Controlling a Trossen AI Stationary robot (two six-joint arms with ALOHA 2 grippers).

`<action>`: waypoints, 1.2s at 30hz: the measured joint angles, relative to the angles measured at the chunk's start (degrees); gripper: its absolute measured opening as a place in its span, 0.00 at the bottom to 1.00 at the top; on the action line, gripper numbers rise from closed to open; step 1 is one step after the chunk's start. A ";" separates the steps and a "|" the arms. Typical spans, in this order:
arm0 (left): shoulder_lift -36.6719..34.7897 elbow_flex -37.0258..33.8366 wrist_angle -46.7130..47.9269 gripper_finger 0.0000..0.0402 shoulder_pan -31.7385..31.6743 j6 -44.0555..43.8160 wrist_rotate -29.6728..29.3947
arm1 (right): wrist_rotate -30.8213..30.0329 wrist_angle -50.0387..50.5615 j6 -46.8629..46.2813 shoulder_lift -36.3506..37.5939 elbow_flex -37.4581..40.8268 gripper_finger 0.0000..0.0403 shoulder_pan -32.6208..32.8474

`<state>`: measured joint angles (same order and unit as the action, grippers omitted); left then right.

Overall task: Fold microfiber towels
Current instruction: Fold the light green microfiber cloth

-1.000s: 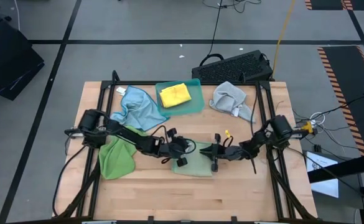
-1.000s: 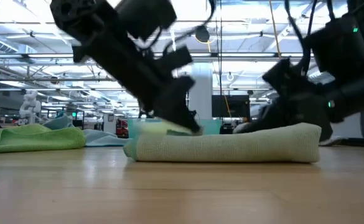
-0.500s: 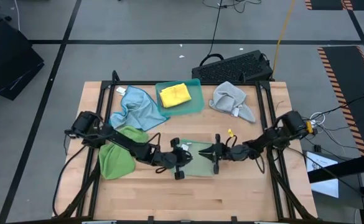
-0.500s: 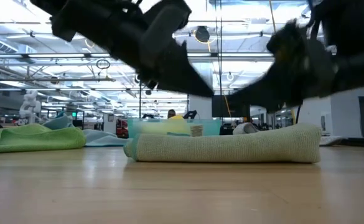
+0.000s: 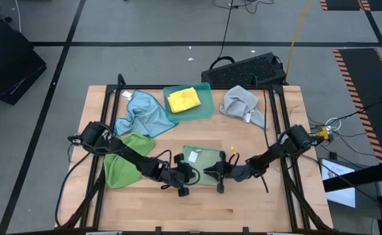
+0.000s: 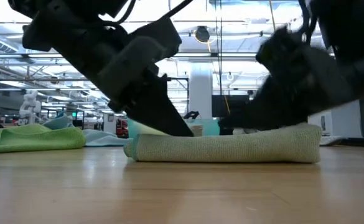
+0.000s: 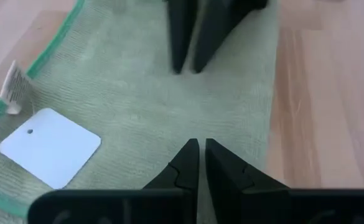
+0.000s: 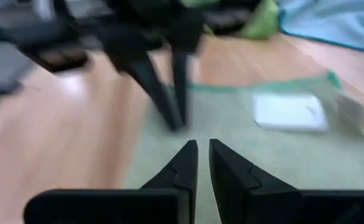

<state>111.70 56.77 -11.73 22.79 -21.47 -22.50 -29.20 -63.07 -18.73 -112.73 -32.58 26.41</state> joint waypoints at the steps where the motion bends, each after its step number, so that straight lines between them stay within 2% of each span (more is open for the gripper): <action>1: 0.19 0.02 0.26 0.08 0.04 -0.06 -0.02 | -1.54 0.05 -0.18 -1.10 0.00 0.08 0.20; 6: 0.37 0.00 2.24 0.08 -0.24 -0.59 -0.90 | -5.19 -1.66 -2.87 -6.78 -0.02 0.08 1.17; 11: 0.31 0.00 2.51 0.08 -0.31 0.56 -0.94 | -5.59 -5.39 -3.29 -9.30 0.07 0.08 1.66; 19: -5.50 0.04 2.87 0.08 0.18 3.96 -1.22 | -2.84 -5.78 1.03 -3.10 0.56 0.08 2.47; 24: -7.04 0.09 2.47 0.08 1.05 6.52 -3.49 | -2.77 -6.39 3.36 -0.10 0.66 0.08 3.88; 36: 2.05 0.14 3.98 0.08 -0.16 -1.93 -2.76 | -3.84 -3.68 -3.65 -5.92 0.57 0.08 5.61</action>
<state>113.75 56.91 -7.75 22.63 -23.41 -25.26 -33.04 -66.75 -22.39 -118.66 -32.01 32.03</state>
